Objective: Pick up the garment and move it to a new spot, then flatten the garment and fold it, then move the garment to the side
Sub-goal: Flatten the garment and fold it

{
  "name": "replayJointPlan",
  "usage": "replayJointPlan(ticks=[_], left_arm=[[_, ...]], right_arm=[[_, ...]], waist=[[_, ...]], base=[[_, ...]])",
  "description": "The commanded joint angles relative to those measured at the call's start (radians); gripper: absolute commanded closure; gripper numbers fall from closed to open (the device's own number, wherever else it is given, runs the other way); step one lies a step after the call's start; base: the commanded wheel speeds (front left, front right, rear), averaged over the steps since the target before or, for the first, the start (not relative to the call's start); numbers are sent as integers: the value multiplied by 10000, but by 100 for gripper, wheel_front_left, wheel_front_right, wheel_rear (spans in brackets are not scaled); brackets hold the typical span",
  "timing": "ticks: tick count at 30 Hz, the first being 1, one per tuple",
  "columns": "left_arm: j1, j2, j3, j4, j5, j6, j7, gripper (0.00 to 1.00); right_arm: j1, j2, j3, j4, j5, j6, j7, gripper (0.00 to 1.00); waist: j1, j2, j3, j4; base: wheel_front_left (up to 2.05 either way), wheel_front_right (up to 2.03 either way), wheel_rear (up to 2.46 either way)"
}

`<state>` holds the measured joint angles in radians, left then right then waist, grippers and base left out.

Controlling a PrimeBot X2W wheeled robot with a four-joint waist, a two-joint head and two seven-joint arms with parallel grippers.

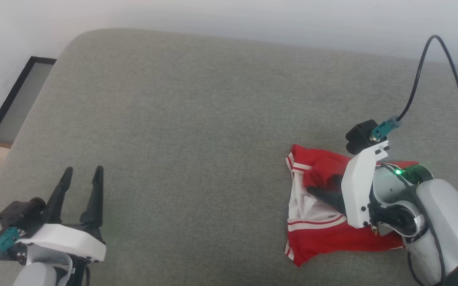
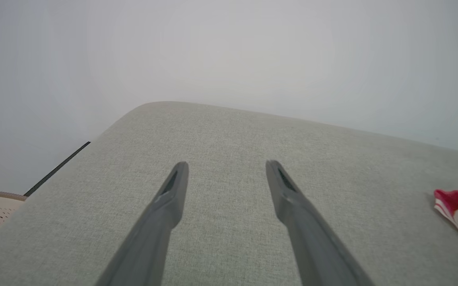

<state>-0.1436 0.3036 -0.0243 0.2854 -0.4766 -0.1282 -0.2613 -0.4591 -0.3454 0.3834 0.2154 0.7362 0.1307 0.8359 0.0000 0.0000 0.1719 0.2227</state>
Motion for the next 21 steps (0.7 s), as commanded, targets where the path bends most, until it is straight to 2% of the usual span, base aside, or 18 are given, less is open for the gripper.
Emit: replayJointPlan(ticks=[1, 10, 21], left_arm=[[60, -4, 104, 13, -47, -26, -37, 0], [359, 130, 377, -4, -65, -26, -38, 0], [745, 371, 541, -36, -62, -26, -37, 0]], right_arm=[[-105, -52, -6, -108, 115, 1, -106, 0], [317, -523, -855, -1009, 184, 1, -746, 0], [1682, -1091, -2614, -1491, -235, 2, -2842, 0]], waist=[[0, 0, -65, -112], [0, 0, -374, -735], [0, 0, -937, -1585]], base=[[0, 0, 0], [0, 0, 0], [0, 0, 0]])
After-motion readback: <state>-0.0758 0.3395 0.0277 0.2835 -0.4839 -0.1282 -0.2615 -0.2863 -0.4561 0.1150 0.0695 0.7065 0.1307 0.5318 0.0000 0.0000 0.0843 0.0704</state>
